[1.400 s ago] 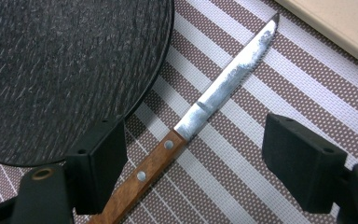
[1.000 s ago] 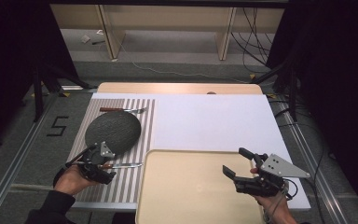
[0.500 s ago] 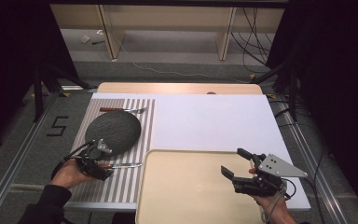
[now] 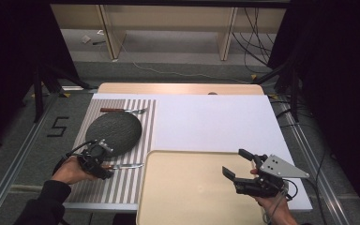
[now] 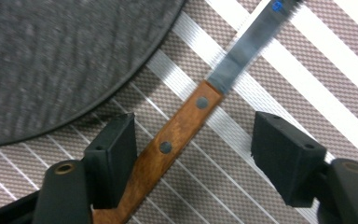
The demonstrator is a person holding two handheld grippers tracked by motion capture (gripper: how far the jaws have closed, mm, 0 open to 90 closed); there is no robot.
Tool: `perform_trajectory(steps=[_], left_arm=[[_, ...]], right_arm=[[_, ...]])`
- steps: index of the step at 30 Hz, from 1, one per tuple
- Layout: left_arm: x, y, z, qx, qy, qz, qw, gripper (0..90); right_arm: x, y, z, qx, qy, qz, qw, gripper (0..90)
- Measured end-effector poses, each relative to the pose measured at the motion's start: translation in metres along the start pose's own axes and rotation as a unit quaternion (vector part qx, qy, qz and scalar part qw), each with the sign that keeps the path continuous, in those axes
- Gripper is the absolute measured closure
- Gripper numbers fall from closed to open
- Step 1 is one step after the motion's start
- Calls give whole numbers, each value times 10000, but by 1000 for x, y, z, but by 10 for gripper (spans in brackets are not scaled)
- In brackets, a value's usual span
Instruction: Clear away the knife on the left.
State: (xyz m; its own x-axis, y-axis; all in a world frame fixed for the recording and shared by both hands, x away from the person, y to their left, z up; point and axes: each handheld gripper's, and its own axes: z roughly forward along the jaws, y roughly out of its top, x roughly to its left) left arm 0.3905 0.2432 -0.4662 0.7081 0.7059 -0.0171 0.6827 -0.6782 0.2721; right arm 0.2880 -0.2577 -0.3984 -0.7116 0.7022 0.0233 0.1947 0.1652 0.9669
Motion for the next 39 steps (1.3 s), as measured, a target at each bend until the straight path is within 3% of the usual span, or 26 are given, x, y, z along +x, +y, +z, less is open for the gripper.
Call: perform_trajectory(steps=[7, 11, 17, 21, 26, 29, 35, 39], left_arm=[[-3, 4, -2, 151, -2, 5, 9999, 464], [-2, 7, -3, 261, 26, -73, 9996, 585], [-8, 10, -3, 299, -15, 171, 9994, 712], [-10, 11, -3, 304, -40, 159, 9994, 759], [-12, 12, -3, 194, -196, 28, 9996, 765], [-13, 16, -7, 40, -314, -226, 9992, 766], [-22, 22, -22, -469, -647, -477, 9957, 766], [-31, 27, -30, -757, -862, -513, 9921, 766]], right_arm=[[0, 0, 1, 1, 14, 0, 10000, 192], [0, 0, 1, -6, 18, -2, 10000, 192], [1, 0, 1, 3, 26, 2, 10000, 192], [1, 0, 0, -2, 30, -7, 10000, 192], [1, 0, 1, 1, 31, -3, 10000, 192], [1, 0, 1, 17, 31, -5, 10000, 192], [1, 0, 0, 6, 32, -2, 10000, 192], [1, 0, 0, 14, 32, 3, 10000, 192]])
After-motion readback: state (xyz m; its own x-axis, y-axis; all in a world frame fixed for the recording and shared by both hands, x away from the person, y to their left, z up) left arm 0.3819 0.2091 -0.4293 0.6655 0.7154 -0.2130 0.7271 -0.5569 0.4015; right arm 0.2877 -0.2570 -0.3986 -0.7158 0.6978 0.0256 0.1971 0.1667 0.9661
